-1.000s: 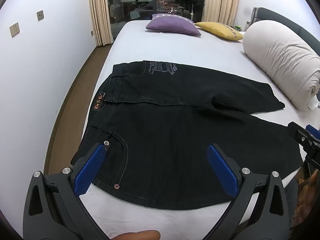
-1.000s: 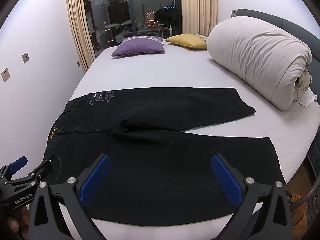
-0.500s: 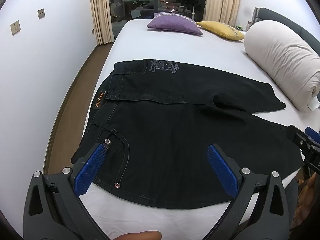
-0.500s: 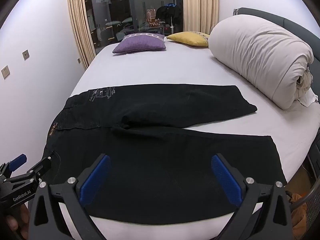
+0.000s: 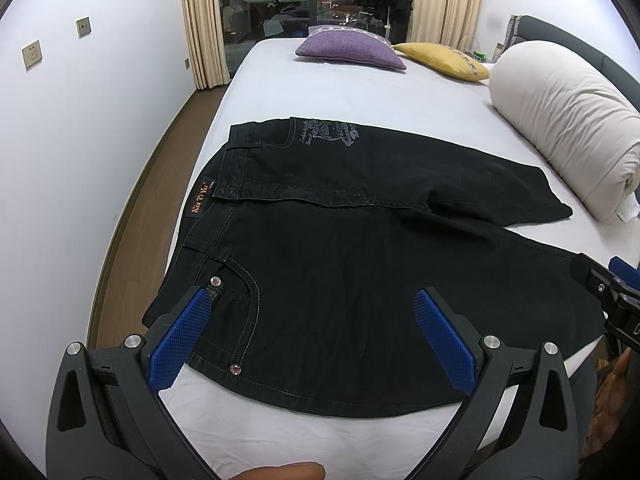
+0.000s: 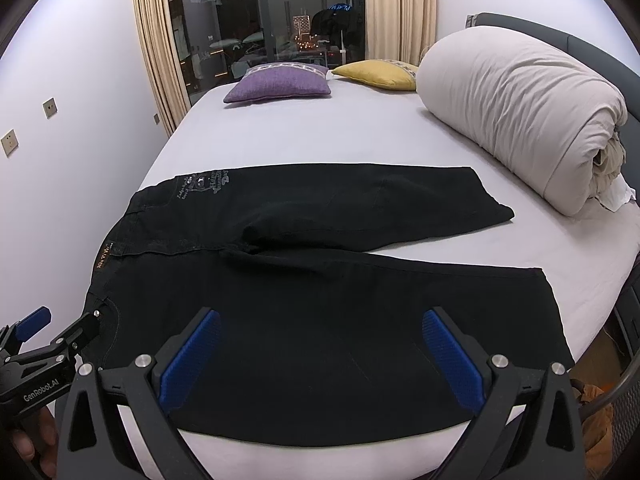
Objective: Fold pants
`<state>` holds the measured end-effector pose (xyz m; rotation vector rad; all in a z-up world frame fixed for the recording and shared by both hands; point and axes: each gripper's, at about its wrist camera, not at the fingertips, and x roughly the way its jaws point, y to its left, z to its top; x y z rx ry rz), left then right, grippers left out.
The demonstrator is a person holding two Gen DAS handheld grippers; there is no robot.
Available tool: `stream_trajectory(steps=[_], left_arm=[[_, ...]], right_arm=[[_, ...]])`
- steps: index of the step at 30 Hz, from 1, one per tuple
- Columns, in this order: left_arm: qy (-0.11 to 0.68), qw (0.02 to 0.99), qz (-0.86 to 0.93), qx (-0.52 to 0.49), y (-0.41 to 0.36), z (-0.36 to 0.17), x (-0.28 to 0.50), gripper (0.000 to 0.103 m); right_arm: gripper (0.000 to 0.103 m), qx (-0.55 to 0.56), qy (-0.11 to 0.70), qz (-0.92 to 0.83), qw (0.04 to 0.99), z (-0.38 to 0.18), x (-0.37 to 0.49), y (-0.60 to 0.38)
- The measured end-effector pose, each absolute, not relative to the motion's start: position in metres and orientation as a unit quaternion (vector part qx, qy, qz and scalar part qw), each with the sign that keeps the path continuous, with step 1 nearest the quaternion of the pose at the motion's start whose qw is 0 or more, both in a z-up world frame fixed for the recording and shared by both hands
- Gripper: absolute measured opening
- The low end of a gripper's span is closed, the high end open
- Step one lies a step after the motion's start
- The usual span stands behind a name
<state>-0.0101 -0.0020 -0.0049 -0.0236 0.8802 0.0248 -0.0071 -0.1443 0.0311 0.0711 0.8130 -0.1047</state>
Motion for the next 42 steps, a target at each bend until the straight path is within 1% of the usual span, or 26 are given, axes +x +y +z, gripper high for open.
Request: stream_trajectory(steps=[2,22,42], left_arm=[[0.428,0.903,0.011,-0.016,0.008,-0.01,0.001,0.103],[0.429,0.903,0.012,-0.015,0.017,-0.016,0.002,0.103],[0.429,0.903,0.013,-0.015,0.012,-0.013,0.002,0.103]], right_arm=[[0.103,0.034,0.396,-0.052,0.916,0.031,-0.007,-0.144],[0.103,0.024,0.406,-0.061,0.911,0.028,-0.004,-0.145],[0.103,0.022,0.41,-0.061,0.91,0.024,-0.005,-0.141]])
